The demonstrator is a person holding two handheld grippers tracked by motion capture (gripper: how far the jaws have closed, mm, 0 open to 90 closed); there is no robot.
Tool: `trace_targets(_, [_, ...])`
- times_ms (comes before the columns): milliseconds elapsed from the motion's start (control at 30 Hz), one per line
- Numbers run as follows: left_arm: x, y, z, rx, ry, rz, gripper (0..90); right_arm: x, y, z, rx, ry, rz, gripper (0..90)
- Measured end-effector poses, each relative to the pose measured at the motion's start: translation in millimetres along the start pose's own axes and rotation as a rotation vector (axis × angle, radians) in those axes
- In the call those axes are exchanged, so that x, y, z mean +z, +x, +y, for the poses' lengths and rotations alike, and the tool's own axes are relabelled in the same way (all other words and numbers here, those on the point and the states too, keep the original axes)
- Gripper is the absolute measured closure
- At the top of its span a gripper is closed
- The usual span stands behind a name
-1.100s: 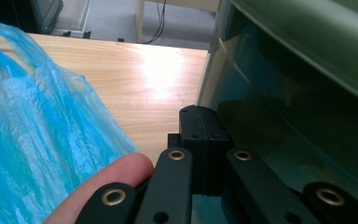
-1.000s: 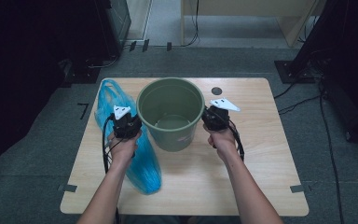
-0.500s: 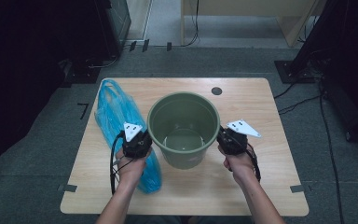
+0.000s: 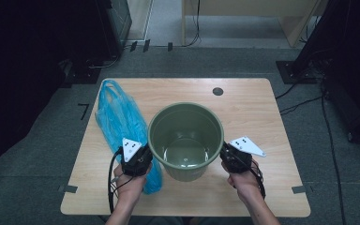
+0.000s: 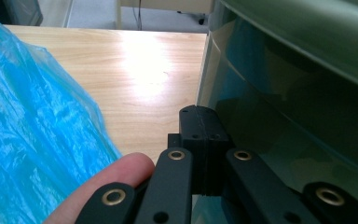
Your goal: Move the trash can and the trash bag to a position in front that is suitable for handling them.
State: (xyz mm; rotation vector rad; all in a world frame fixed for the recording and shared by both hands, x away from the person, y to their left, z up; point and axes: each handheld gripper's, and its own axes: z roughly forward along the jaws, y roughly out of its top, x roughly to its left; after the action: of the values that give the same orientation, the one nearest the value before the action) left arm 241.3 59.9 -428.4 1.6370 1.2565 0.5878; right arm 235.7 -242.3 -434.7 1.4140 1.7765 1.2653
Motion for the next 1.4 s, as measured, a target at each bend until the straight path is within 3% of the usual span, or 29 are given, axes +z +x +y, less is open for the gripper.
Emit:
trace_targets(100, [-3.8,4.7,-2.2,0.006,-0.009,-0.009,88.5,-3.1,0.2,-0.9,-0.026,-0.003,0.002,86.6])
trace_targets(167, [-8.0,12.9,-3.2,-0.010,-0.016,0.007,75.5,-5.3,-3.9,-1.5,-0.052,-0.013,-0.022,69.8])
trace_targets(200, [-9.3,17.7,-3.2,-0.023,-0.019,0.023,63.8,-6.9,-8.1,-2.2,-0.047,-0.018,-0.033,58.0])
trace_targets(267, [-11.2,29.2,-1.7,-0.032,-0.011,0.032,31.6,-9.4,-20.5,-6.0,-0.039,-0.023,-0.088,44.6])
trace_targets(300, [-12.1,35.7,-1.2,-0.042,0.004,0.037,17.7,-10.7,-36.5,-12.4,-0.005,0.002,-0.123,25.0])
trace_targets(333, [-13.4,48.9,-1.6,-0.077,0.021,0.062,16.6,-11.3,-42.6,-15.4,0.005,0.018,-0.136,21.1])
trace_targets(367, [-13.4,48.9,-1.6,-0.077,0.021,0.062,13.7,-11.3,-42.6,-15.4,0.005,0.018,-0.136,21.1])
trace_targets(400, [-13.2,60.5,-3.0,-0.094,0.035,0.092,12.4,-14.7,-59.9,-25.3,0.034,0.047,-0.175,14.2])
trace_targets(433, [-13.2,60.5,-3.0,-0.094,0.035,0.092,12.3,-14.7,-59.9,-25.3,0.034,0.047,-0.175,14.2])
trace_targets(500, [-11.2,70.8,-4.8,-0.103,0.063,0.125,11.3,-18.6,-72.9,-33.9,0.053,0.068,-0.190,13.6])
trace_targets(633, [-5.0,85.3,-9.2,-0.121,0.100,0.174,10.3,-23.2,-94.3,-49.7,0.048,0.115,-0.223,7.9])
trace_targets(700, [1.4,95.4,-10.8,-0.140,0.124,0.205,9.3,-22.0,-110.4,-56.3,0.056,0.168,-0.259,3.1])
trace_targets(800, [6.0,103.2,-9.7,-0.161,0.133,0.230,9.2,-18.7,-125.8,-61.0,0.064,0.211,-0.322,0.8])
trace_targets(867, [11.3,109.2,-7.6,-0.168,0.140,0.253,9.1,-18.0,-129.2,-62.2,0.065,0.220,-0.335,0.5])
trace_targets(933, [18.5,114.9,-5.3,-0.173,0.154,0.266,7.6,-13.8,-142.5,-68.7,0.083,0.263,-0.370,0.0])
trace_targets(1000, [26.4,120.1,-2.9,-0.173,0.180,0.282,7.4,-12.0,-147.4,-72.6,0.097,0.279,-0.384,0.0])
trace_targets(1100, [38.6,127.3,0.3,-0.181,0.214,0.260,2.8,-10.9,-149.2,-75.7,0.098,0.290,-0.394,0.0])
trace_targets(1200, [53.2,135.1,4.5,-0.211,0.240,0.290,1.8,-8.3,-149.2,-80.3,0.088,0.313,-0.400,0.0])
trace_targets(1400, [65.4,139.8,14.8,-0.217,0.229,0.329,1.7,-7.3,-149.5,-80.4,0.095,0.310,-0.406,0.0])
